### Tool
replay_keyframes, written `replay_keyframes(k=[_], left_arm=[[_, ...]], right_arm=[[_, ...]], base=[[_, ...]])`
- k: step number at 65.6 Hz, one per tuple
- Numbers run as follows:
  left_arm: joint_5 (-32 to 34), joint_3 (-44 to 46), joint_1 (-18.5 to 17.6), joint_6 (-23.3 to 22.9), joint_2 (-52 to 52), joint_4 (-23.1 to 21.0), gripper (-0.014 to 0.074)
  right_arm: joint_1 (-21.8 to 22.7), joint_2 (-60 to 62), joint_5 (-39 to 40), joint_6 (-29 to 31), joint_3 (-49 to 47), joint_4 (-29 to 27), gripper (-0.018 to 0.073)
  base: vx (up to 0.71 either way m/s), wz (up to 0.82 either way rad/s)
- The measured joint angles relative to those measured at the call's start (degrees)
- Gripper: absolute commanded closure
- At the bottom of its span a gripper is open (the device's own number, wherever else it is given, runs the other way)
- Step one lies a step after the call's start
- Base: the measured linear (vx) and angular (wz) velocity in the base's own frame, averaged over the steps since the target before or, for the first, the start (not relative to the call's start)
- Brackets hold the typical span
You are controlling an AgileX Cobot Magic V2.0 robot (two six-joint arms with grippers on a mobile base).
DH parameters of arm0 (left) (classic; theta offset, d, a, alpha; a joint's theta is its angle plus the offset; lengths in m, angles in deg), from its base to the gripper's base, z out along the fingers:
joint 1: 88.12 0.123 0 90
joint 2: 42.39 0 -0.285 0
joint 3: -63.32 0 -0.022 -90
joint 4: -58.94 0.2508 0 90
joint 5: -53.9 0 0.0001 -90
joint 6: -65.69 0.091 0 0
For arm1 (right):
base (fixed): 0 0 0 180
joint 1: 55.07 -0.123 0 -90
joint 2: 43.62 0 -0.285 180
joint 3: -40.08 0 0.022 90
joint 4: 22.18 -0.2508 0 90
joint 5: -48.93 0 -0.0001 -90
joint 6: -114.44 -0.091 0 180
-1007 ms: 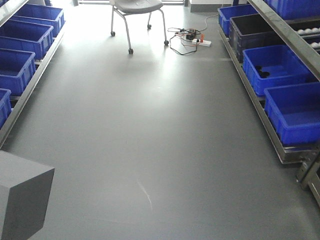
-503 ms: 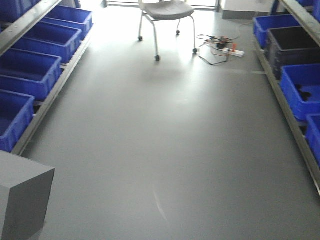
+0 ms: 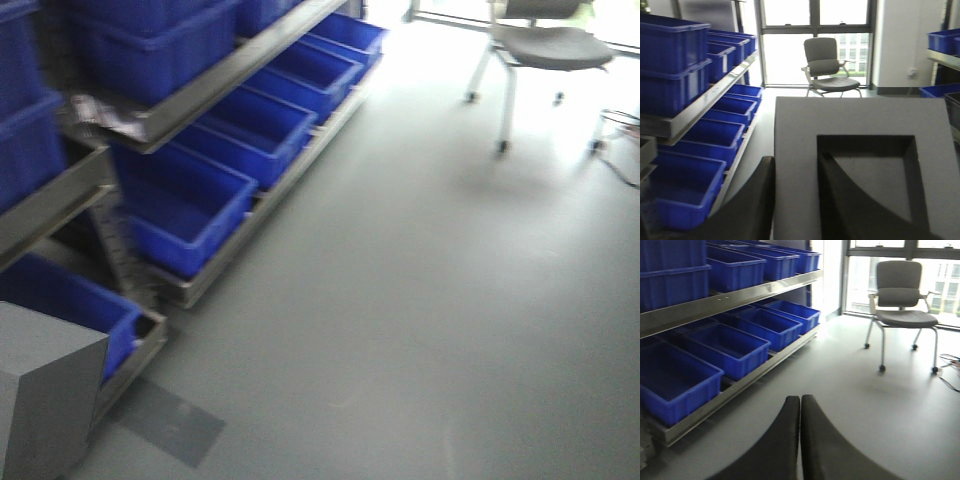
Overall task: Sort gray base to blue bin
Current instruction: 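Turn and stop in front of the empty blue bin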
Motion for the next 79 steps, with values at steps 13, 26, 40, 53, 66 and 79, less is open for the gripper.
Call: replay_keyframes(k=[13, 26, 40, 53, 66, 79], left_arm=[[0.0, 0.0, 0.0, 0.0, 0.0, 0.0, 0.0602], [0.0, 0.0, 0.0, 0.0, 0.0, 0.0, 0.0602], [0.0, 0.0, 0.0, 0.0, 0.0, 0.0, 0.0602], [0.0, 0.0, 0.0, 0.0, 0.0, 0.0, 0.0602], [0.0, 0.0, 0.0, 0.0, 0.0, 0.0, 0.0602], [0.0, 0.0, 0.0, 0.0, 0.0, 0.0, 0.0602]], right_arm=[[0.0, 0.0, 0.0, 0.0, 0.0, 0.0, 0.0568], [0.0, 0.0, 0.0, 0.0, 0.0, 0.0, 0.0568], [0.0, 0.0, 0.0, 0.0, 0.0, 0.0, 0.0568], [0.0, 0.0, 0.0, 0.0, 0.0, 0.0, 0.0568], [0.0, 0.0, 0.0, 0.0, 0.0, 0.0, 0.0568], [0.0, 0.0, 0.0, 0.0, 0.0, 0.0, 0.0568]], base=[[0.22, 0.85], [0.2, 0.79], [0.19, 0.73], [0.17, 0.72], [0.14, 0.76], [0.12, 0.68]])
